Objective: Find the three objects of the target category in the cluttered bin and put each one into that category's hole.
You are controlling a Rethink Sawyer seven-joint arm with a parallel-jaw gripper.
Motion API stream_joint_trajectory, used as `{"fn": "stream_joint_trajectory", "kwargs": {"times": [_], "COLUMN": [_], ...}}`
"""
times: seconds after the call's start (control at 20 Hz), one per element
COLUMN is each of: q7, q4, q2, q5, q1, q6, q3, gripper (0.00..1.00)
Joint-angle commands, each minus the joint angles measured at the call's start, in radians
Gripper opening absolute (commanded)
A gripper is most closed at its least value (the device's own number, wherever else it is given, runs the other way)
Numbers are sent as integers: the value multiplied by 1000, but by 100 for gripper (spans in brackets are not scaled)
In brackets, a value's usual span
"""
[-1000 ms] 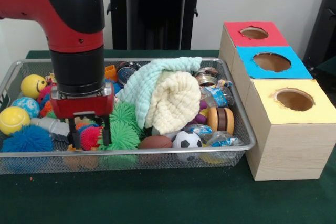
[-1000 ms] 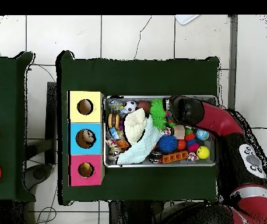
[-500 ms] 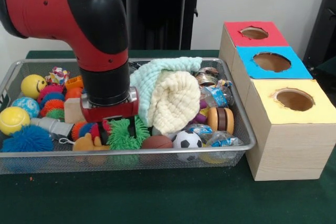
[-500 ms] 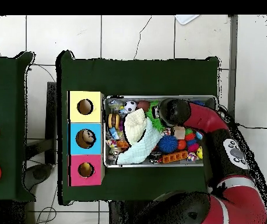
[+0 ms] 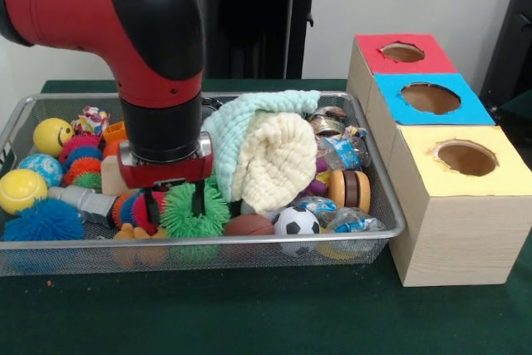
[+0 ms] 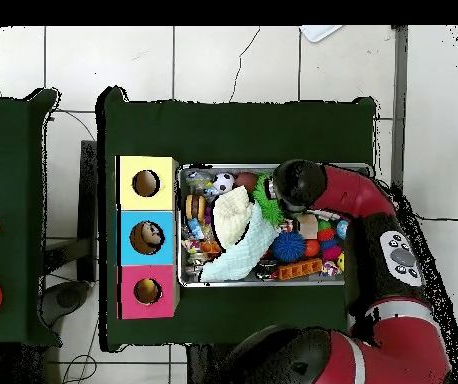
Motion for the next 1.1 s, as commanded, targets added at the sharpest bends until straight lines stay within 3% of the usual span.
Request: {"fn": "stream_joint_trajectory", "kwargs": {"times": [0.05, 0.15, 0.3, 0.45, 0.65, 1.1], "q7": [-30, -35, -31, -7, 20, 45], "q4": [-62, -51, -85, -61, -42, -27], "q2": [-17, -45, -34, -31, 14, 129], "q5": [-101, -106, -106, -89, -73, -83], "q1": [20, 21, 20, 7, 4, -12], "q6": [156, 149, 144, 137, 185, 117], "q3": [-52, -58, -49, -35, -40, -38], "gripper": [100, 100, 100, 100, 100, 100]}}
